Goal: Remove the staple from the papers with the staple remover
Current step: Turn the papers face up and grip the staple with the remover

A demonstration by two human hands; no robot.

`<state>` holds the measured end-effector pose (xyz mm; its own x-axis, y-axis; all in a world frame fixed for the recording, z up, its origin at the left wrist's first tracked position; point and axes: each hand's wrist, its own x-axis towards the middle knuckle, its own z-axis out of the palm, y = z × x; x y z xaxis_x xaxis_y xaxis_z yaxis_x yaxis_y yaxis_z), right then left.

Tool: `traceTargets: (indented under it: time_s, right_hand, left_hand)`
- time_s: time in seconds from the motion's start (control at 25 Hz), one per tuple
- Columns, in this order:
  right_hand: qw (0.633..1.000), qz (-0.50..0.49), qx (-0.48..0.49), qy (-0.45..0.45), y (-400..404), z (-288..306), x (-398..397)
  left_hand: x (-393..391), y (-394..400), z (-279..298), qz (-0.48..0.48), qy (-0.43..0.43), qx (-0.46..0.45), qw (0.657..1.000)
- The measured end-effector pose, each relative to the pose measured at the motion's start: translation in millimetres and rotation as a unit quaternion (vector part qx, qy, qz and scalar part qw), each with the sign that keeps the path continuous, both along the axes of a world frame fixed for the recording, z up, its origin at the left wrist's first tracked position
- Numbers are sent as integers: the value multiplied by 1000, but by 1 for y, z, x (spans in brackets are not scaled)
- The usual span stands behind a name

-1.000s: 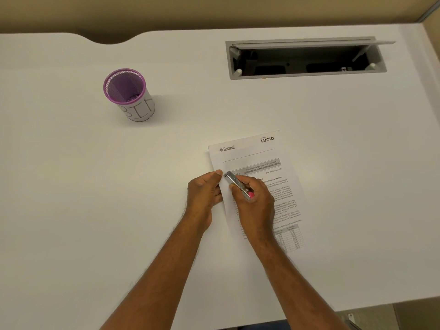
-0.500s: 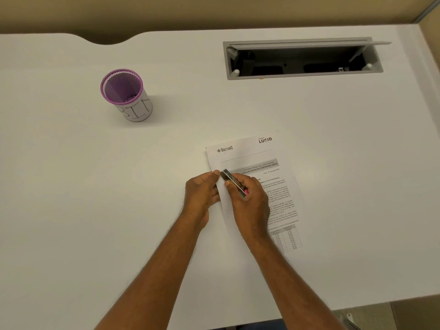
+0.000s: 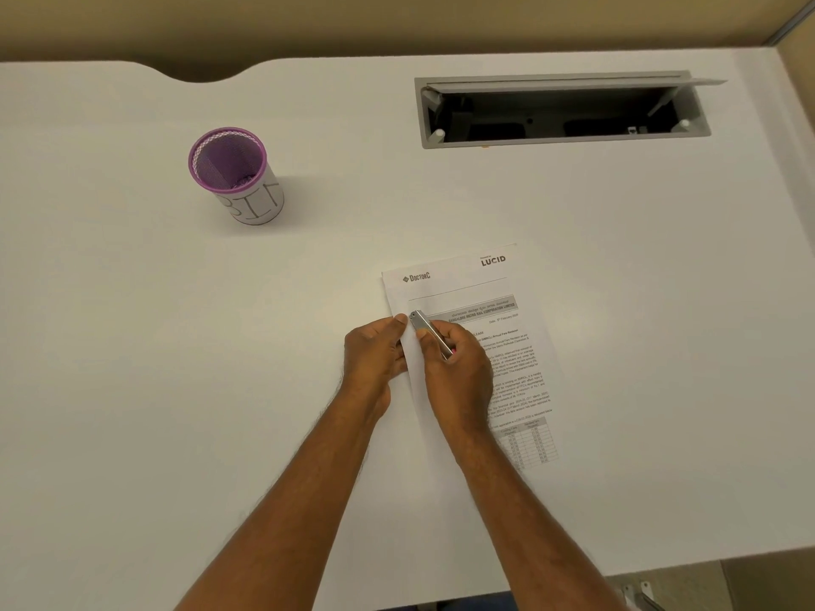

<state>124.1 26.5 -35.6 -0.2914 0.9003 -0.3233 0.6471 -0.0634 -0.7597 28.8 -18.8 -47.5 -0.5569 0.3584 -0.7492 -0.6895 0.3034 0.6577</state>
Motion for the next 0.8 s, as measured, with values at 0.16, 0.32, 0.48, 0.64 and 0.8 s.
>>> traceTargets:
  time_s: [0.16, 0.32, 0.48, 0.64, 0.8]
  right_hand:
    - [1000, -11, -23, 11, 1, 1, -2]
    - [999, -19, -34, 15, 2, 3, -4]
    - [999, -27, -29, 12, 3, 3, -7]
    - [999, -30, -16, 6, 3, 3, -8]
    - [999, -38, -8, -3, 0, 0, -11]
  left_hand:
    - [0, 1, 2, -9, 16, -7, 1000]
    - [2, 2, 5, -21, 21, -13, 999]
    - [1, 1, 4, -15, 17, -14, 1000]
    - [1, 2, 4, -7, 6, -16, 1000]
    - [0, 1, 4, -5, 2, -11, 1000]
